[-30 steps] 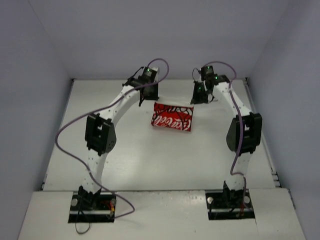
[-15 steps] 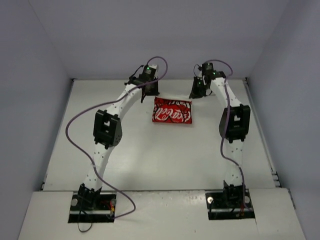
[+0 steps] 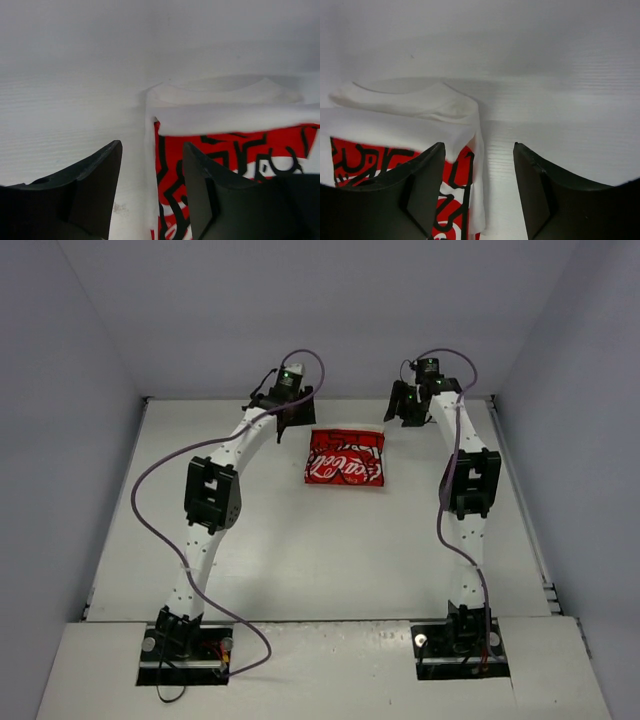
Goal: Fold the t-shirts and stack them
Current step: Fold the long partially folded tshirt into a neat square
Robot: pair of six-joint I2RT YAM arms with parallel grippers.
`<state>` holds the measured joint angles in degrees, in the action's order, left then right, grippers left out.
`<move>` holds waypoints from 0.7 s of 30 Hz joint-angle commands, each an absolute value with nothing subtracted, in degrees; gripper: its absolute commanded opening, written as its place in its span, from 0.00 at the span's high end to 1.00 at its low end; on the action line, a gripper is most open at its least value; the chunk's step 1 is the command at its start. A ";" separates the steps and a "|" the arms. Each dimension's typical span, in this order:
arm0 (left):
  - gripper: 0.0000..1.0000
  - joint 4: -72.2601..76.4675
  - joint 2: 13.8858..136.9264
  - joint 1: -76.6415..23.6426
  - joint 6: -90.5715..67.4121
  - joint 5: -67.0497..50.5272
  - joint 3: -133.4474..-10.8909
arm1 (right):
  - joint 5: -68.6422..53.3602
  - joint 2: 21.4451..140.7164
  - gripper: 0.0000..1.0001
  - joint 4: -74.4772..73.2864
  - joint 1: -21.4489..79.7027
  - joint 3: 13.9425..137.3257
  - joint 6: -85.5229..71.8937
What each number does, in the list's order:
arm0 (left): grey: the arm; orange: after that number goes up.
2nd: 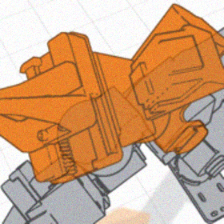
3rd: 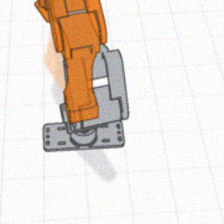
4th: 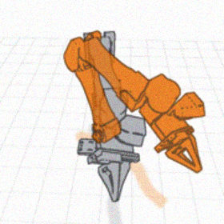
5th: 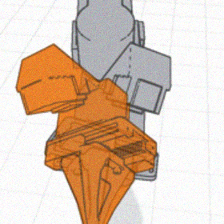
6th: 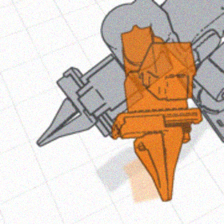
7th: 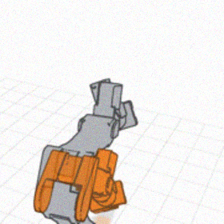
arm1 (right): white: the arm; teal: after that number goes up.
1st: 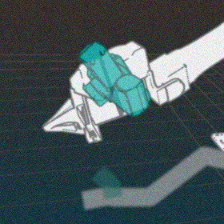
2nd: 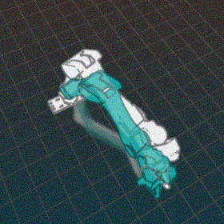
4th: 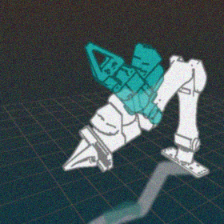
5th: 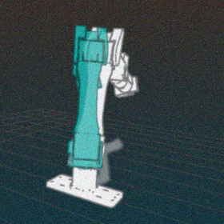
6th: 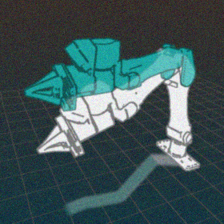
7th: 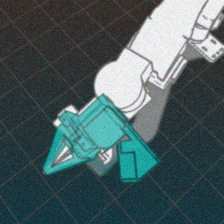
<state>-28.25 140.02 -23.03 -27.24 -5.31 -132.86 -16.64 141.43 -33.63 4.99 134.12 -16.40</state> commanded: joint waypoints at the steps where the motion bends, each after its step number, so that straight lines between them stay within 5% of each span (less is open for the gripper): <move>1: 0.53 -19.45 123.36 -23.25 -27.31 -4.68 -128.40 | -18.40 128.94 0.55 -29.46 4.64 132.52 -7.23; 9: 0.61 -18.50 119.74 -28.38 -27.44 -7.91 -113.52 | -36.15 127.54 0.91 -28.44 6.85 122.48 1.31; 21: 0.62 -17.14 125.07 -31.20 -28.92 -6.90 -107.32 | -40.87 144.83 0.87 -23.86 6.51 134.55 -3.16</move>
<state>-19.59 129.66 -32.07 -28.50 -7.65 -104.76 -38.81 142.58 -27.62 8.15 128.63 -1.25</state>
